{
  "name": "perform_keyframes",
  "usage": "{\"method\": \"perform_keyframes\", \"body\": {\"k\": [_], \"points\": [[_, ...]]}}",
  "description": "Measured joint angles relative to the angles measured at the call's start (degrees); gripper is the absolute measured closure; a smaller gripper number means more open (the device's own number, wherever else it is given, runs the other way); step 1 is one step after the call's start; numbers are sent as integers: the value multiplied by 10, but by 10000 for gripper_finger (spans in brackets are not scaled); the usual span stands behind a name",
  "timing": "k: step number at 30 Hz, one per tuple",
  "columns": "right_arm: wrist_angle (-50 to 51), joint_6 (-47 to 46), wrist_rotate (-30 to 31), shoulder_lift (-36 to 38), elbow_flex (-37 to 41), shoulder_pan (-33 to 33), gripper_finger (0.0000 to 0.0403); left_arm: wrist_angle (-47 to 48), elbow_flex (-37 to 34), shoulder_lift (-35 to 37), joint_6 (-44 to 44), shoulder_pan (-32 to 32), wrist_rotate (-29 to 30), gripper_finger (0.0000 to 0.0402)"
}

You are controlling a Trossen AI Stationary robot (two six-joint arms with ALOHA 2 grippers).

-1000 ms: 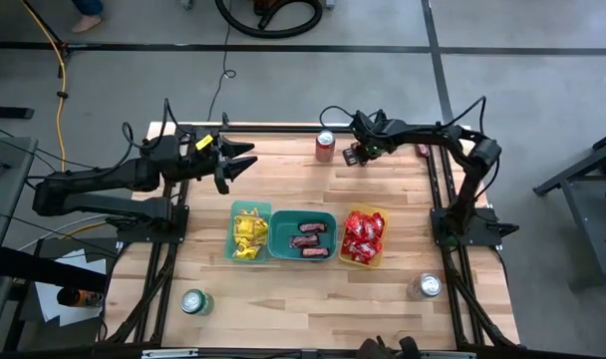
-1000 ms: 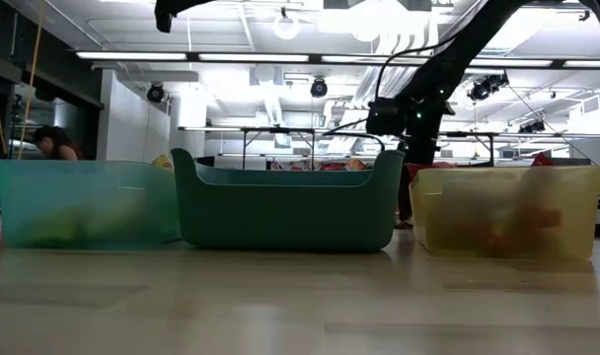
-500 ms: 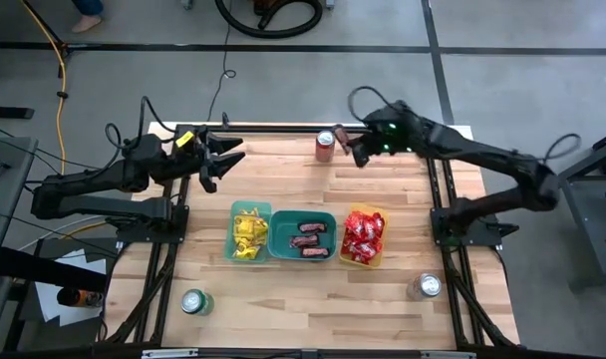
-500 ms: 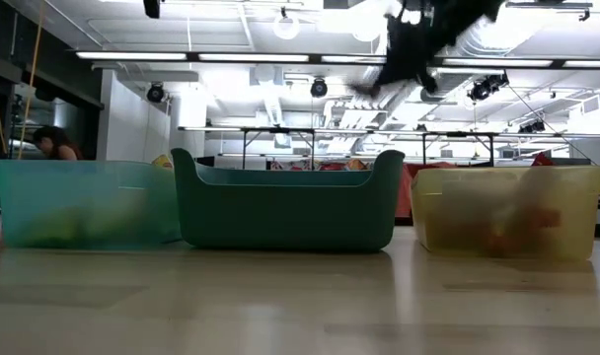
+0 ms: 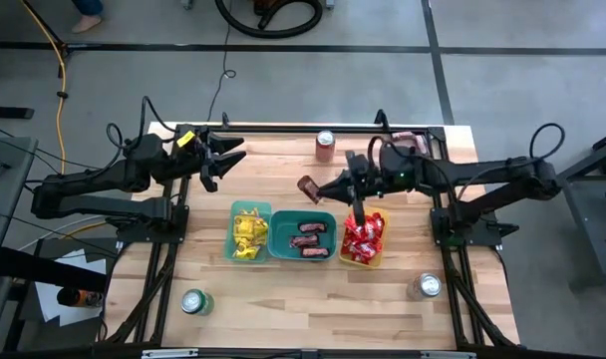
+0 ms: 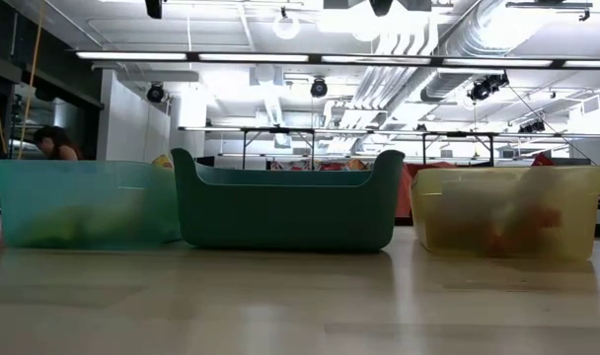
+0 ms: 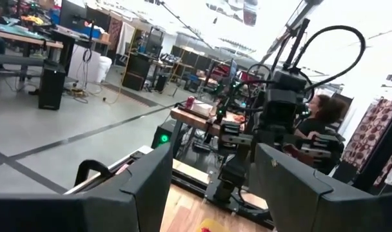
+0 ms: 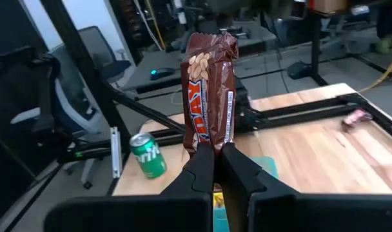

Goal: Sort candy
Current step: Put the brown chocolate into the green bin

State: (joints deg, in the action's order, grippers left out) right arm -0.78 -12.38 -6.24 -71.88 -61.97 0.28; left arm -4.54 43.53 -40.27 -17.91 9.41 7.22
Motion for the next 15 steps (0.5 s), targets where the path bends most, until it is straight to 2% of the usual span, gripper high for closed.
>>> {"method": "perform_keyframes", "body": {"k": [8,12,15], "points": [[-4,-27,-1,-2,0,0,401,2,0,-1,0,0,0,195],[18,-53,-41,-28,-1,-16,401,3,0,-1,6,0,1,195],[36,-56,-45,-56,0,-36,401,4,0,-1,6,0,1,195]]}}
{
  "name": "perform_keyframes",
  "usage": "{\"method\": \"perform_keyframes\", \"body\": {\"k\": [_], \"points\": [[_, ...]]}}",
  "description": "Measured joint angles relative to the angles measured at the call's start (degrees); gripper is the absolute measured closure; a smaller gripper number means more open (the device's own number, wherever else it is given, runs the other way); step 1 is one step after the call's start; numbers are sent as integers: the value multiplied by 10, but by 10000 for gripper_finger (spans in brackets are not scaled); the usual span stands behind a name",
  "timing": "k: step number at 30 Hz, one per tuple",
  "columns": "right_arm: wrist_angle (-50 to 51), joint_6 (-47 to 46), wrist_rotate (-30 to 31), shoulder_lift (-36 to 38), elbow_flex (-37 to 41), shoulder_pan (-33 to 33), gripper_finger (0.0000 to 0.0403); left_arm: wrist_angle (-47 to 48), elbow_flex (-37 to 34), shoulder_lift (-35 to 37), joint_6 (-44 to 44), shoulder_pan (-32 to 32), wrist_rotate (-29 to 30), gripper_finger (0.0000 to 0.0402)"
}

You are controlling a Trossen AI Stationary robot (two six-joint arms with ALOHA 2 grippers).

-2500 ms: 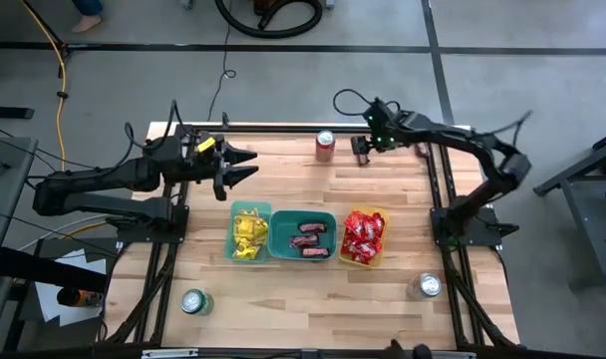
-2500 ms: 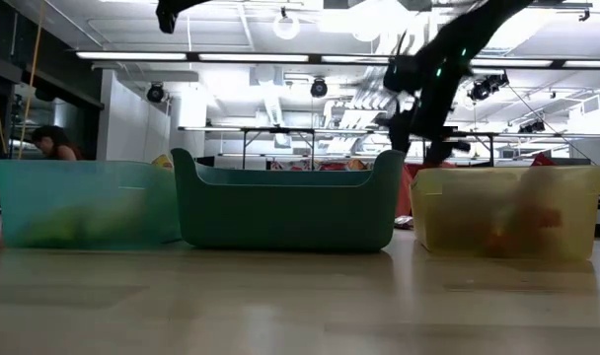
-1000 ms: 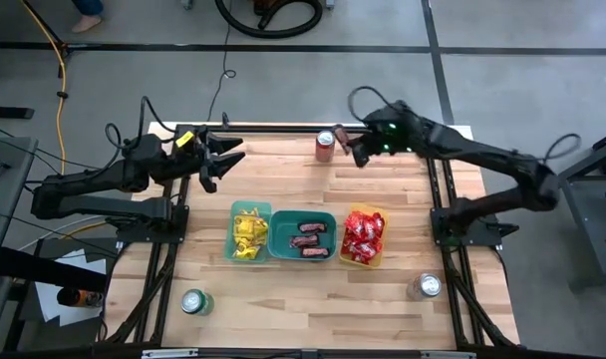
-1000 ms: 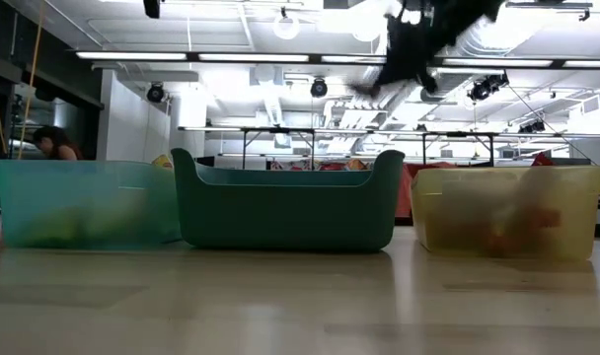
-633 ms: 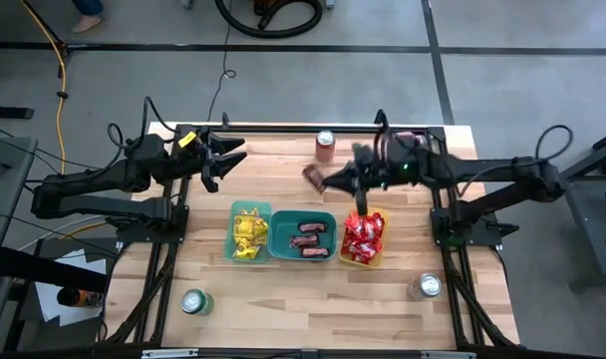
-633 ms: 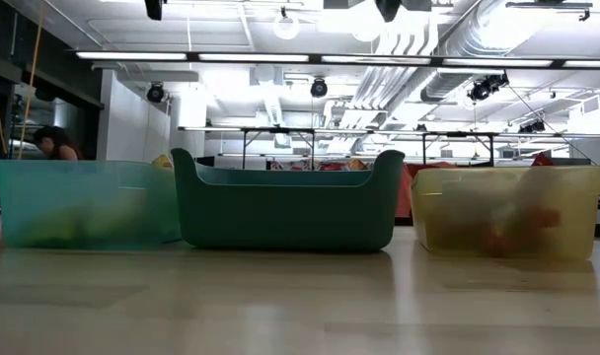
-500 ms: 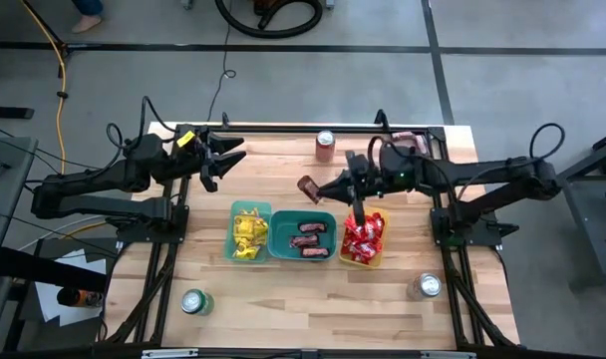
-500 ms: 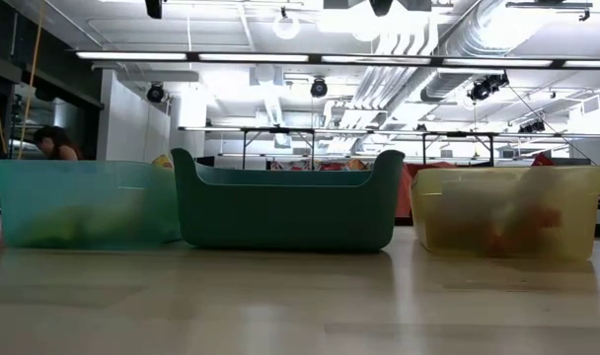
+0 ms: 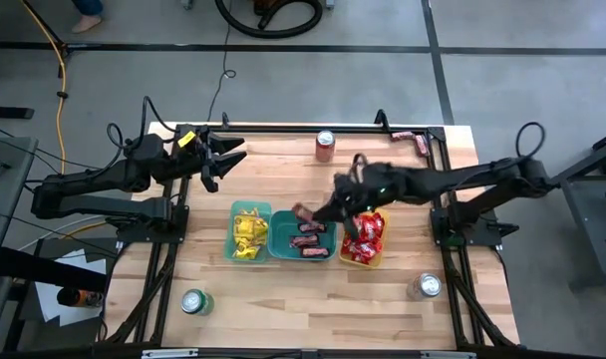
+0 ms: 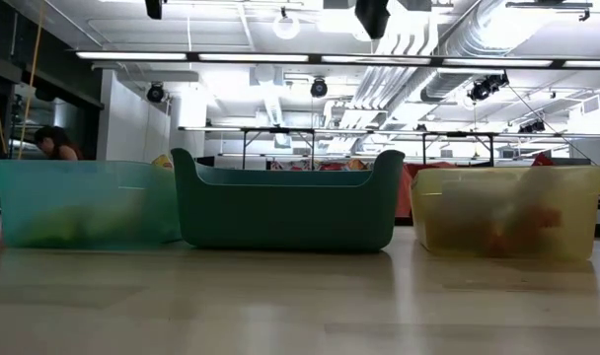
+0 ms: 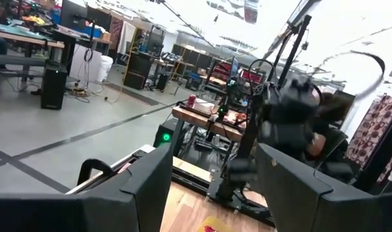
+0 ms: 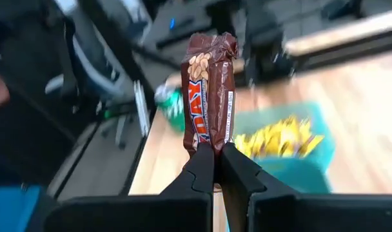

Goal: Sort candy
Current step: Put the brown chocolate into the green bin

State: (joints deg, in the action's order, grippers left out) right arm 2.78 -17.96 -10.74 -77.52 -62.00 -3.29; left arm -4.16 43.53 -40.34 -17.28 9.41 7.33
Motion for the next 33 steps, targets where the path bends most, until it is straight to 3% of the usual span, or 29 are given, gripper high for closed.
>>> {"method": "perform_keyframes", "body": {"k": [8,17,25,33], "points": [[65,0,11,-80,0,-17,372,1,0,0,0,0,0,195],[154,-31,56,-130,0,-17,289,9,0,0,0,0,0,195],[160,-14,60,-125,-1,-8,196,19,0,0,0,0,1,195],[226,14,60,-87,-68,48,176,12,0,0,20,0,27,195]]}}
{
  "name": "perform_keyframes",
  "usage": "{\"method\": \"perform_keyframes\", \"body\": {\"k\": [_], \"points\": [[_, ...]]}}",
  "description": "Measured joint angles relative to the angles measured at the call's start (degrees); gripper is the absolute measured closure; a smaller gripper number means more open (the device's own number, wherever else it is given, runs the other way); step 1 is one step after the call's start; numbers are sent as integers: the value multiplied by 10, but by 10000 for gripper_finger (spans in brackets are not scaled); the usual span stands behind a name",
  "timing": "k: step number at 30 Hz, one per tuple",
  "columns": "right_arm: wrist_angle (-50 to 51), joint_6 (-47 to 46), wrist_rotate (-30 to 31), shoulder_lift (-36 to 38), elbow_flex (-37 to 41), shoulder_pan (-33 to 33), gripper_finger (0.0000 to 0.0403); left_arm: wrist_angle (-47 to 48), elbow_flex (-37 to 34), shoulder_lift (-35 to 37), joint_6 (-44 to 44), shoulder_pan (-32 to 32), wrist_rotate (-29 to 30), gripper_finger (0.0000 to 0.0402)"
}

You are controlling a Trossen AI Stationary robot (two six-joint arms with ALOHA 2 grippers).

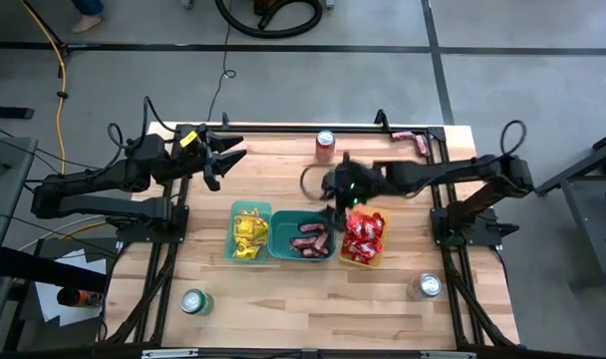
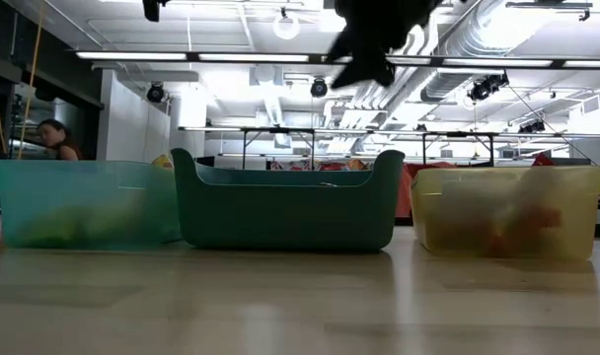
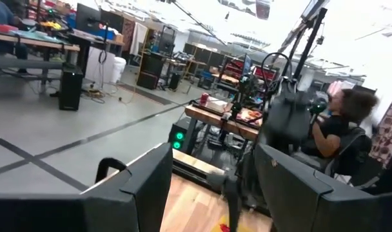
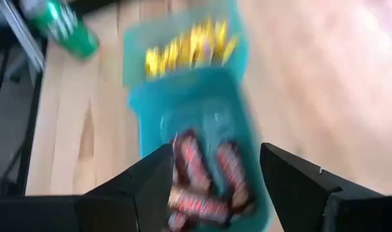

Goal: Sort candy
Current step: Put the brown chocolate into the green bin

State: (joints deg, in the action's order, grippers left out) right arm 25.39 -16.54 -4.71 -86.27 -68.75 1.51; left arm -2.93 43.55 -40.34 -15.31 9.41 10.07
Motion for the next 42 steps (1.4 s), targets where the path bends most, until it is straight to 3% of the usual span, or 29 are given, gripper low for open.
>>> {"method": "perform_keyframes", "body": {"k": [5,14,23,26,33,36,39,42], "points": [[-25,50,12,45,-49,39,176,0,0,0,0,0,2,195],[-211,61,2,82,-55,45,176,1,0,0,-11,-1,-14,195],[-220,64,2,79,-54,36,176,1,0,-1,-22,-1,-17,195],[-221,63,2,79,-54,38,176,2,1,-19,-48,-1,27,195],[-210,60,2,79,-54,50,176,163,103,-153,-50,32,122,206],[-201,60,2,79,-54,56,176,248,166,-224,-56,92,187,215],[-191,60,2,79,-54,62,176,273,188,-287,-91,166,246,227],[-175,60,2,79,-54,66,176,276,186,-347,-176,242,250,238]]}}
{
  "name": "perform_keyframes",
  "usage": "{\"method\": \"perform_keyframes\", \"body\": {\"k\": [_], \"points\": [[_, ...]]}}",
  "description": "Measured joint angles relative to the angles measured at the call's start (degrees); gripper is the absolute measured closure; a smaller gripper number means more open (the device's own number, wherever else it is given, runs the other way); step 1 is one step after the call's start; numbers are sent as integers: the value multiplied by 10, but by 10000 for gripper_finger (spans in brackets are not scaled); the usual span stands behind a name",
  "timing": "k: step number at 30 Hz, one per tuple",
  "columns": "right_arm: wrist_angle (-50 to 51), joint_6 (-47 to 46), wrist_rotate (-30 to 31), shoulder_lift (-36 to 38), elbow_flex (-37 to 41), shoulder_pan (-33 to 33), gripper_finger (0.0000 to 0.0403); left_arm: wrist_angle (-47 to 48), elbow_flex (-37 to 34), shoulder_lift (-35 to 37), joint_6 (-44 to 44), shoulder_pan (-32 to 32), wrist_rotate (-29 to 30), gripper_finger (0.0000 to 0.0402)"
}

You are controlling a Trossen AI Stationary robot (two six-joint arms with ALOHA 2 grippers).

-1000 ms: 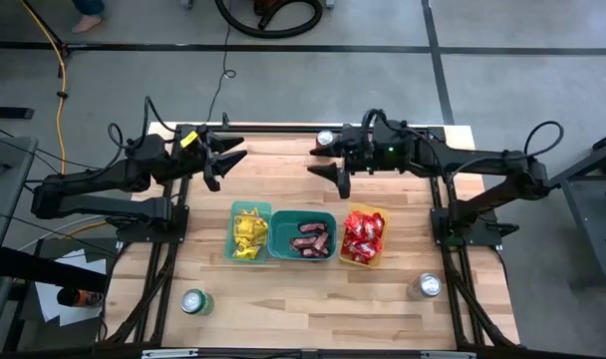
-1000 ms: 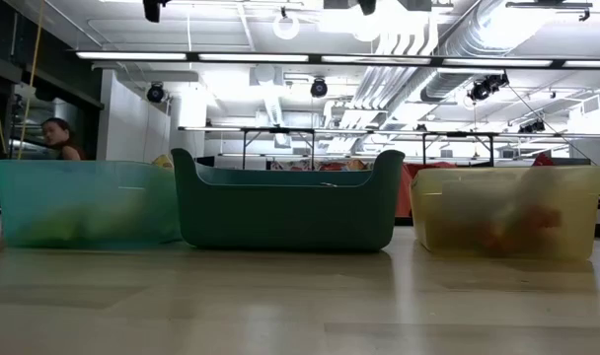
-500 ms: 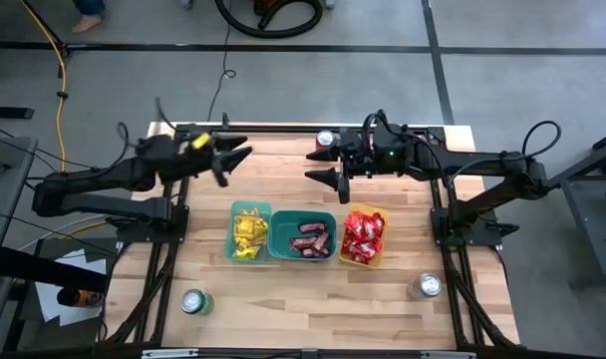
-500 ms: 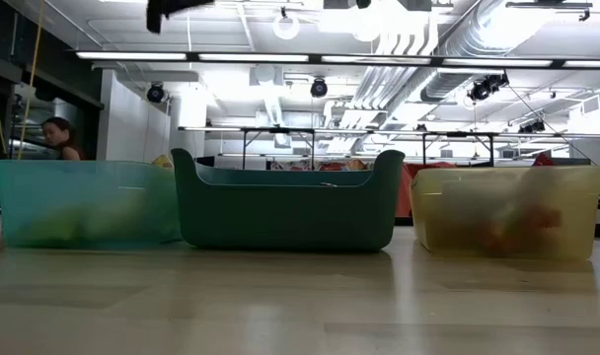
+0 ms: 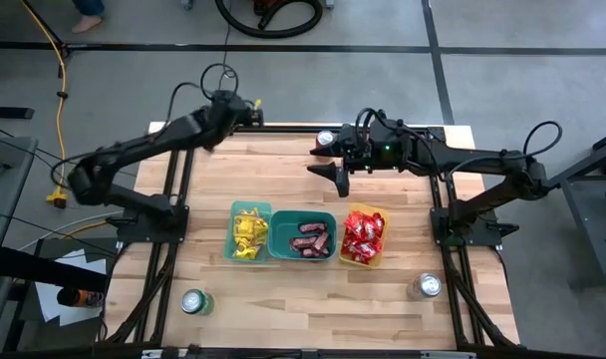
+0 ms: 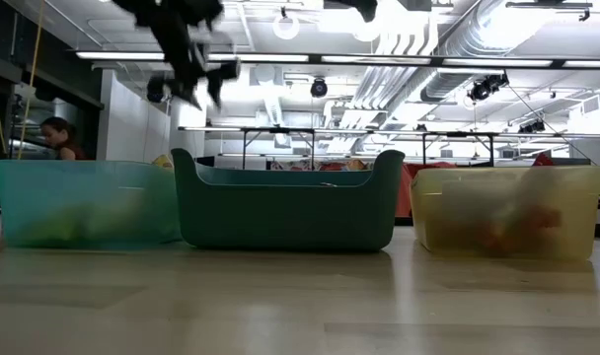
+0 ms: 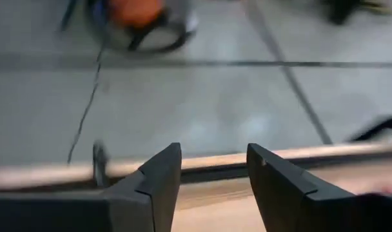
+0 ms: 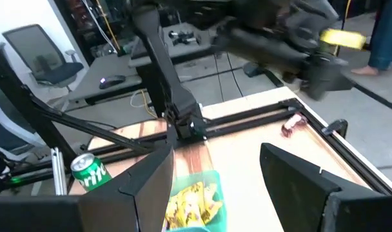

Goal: Sort candy
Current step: Put the brown chocolate into the green bin

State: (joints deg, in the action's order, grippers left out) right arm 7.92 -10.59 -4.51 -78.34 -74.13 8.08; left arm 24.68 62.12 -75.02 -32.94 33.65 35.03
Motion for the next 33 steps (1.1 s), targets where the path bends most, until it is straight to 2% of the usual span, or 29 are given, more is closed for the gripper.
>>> {"method": "perform_keyframes", "body": {"k": [5,7,11,16,19,23,26,33], "points": [[44,3,-1,0,0,2,176,15,-22,-98,-125,77,-126,248],[65,5,-2,0,0,2,176,26,-34,-132,-155,82,-138,254],[103,15,-2,0,0,2,176,37,-65,-170,-232,55,-74,287],[128,48,-2,0,0,5,176,110,-106,-173,-396,3,55,369],[129,57,-3,0,0,14,176,118,-134,-169,-473,-3,73,395],[128,70,-2,0,0,35,176,103,-163,-172,-465,22,44,390],[128,62,-2,0,0,55,176,99,-173,-171,-459,38,47,399],[104,14,-2,0,0,101,176,78,-173,-173,-431,59,158,401]]}}
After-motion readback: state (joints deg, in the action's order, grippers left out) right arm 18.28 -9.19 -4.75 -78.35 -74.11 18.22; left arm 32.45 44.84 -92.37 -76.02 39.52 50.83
